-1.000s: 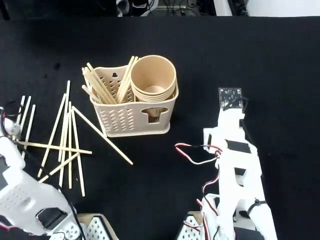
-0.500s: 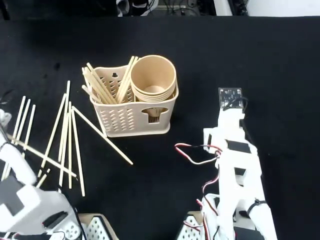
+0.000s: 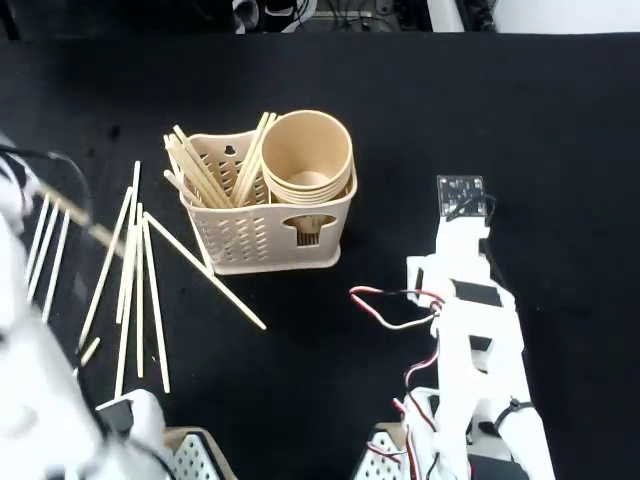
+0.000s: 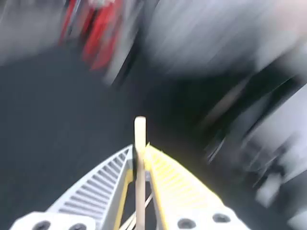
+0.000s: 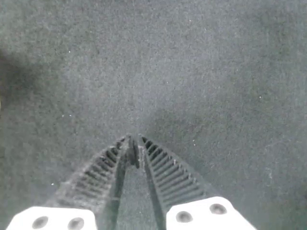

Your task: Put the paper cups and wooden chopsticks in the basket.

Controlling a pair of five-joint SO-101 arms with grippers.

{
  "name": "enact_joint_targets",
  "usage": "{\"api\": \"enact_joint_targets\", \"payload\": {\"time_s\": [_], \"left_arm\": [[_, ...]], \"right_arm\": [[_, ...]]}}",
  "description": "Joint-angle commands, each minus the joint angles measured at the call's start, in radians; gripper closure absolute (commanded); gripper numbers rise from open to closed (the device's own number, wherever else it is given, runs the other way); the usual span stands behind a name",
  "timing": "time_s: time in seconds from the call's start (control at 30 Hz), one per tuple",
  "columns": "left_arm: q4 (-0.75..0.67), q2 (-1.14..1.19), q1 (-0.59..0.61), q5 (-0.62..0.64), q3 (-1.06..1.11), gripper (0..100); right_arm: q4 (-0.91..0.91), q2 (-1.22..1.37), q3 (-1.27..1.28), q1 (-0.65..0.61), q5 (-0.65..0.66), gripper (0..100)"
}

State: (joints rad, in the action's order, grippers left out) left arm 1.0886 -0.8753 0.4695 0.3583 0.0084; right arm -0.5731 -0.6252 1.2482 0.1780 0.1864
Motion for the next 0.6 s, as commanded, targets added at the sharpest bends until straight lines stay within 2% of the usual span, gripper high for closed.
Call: {"api": "enact_joint_targets", "payload": {"time_s": [0.0,0.07,0.23,0.37,0.57], "left_arm": [[-0.181,-0.121,-0.197,0.005,-0.090,97],[-0.244,-0.126,-0.308,-0.012,-0.104,97],[-0.213,-0.106,-0.524,-0.091,-0.019,97],[-0.212,-0.095,-0.544,-0.091,0.081,97],[-0.381,-0.104,-0.538,-0.097,0.277,97]], "right_arm": [[0.011,-0.004,-0.004,-0.011,-0.005,98.6],[0.011,-0.004,-0.004,-0.011,-0.005,98.6],[0.011,-0.004,-0.005,-0.009,-0.005,98.6],[0.011,-0.004,-0.005,-0.009,-0.005,98.6],[0.011,-0.004,-0.007,-0.006,-0.005,98.6]]}}
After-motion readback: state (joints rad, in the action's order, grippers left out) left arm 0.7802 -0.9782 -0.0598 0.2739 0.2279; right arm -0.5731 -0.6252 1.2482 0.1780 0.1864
